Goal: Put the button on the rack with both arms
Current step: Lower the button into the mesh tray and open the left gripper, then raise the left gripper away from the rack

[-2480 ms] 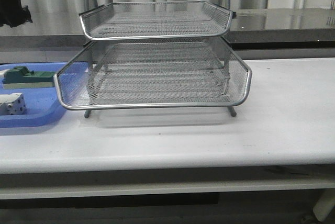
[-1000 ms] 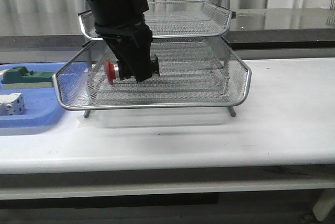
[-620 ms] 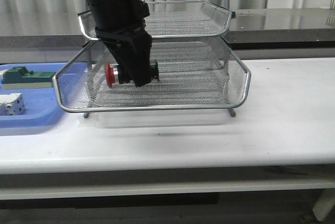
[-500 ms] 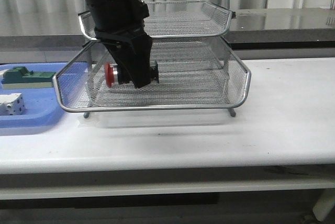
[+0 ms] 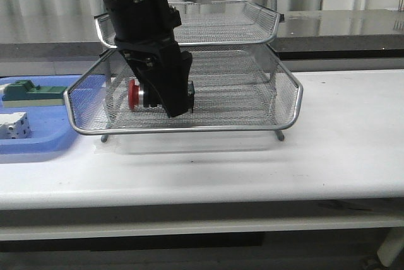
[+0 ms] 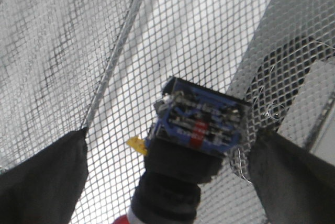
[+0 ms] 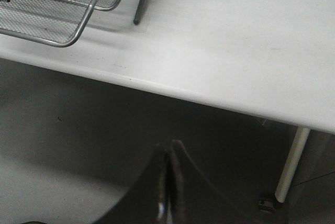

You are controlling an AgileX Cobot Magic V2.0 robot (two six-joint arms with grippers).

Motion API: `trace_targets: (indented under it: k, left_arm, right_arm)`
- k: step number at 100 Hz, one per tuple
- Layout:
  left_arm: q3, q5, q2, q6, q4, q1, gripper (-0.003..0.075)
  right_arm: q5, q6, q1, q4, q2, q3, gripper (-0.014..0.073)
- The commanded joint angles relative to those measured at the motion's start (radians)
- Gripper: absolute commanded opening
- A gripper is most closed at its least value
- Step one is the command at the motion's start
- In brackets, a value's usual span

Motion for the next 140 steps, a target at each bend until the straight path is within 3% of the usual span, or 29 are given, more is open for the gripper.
trace_targets:
  k: [1, 18, 56, 75, 93, 117, 140]
  left_arm:
    - [-0.060, 0.029, -0.055, -0.007, -0.043, -0.004, 0.0601]
    - [-0.128, 0.153, -0.055, -0.012, -0.086, -0.004, 0.0599]
    - [-0.147, 0.153, -0.145, -0.096, -0.086, -0.004, 0.0599]
    - [-0.145, 0.153, -0.220, -0.201, -0.057, 0.026, 0.0599]
    - [-0.098, 0.153, -0.301, -0.217, -0.053, 0.109, 0.0568]
    - [0.046, 0.152, -0.452, -0.229, -0.055, 0.262, 0.0386]
    - [0.233, 0.068, -0.643, -0.231, -0.070, 0.428, 0.0383]
  right_arm:
    - [-0.061, -0.003, -0.001, 0.001, 0.004, -0.023, -0.0060]
    - [-0.061, -0.003, -0.001, 0.001, 0.004, -0.023, -0.0060]
    - [-0.061, -0.003, -0.001, 0.001, 0.004, -0.023, -0.0060]
    - [-0.061, -0.003, -0.001, 0.001, 0.004, -0.023, -0.0060]
    - [-0.061, -0.003, -0.001, 0.001, 0.004, -0.023, -0.0060]
    - [-0.061, -0.003, -0.001, 0.001, 0.004, -0.023, -0.0060]
    - [-0.061, -0.003, -0.001, 0.001, 0.004, -0.023, -0.0060]
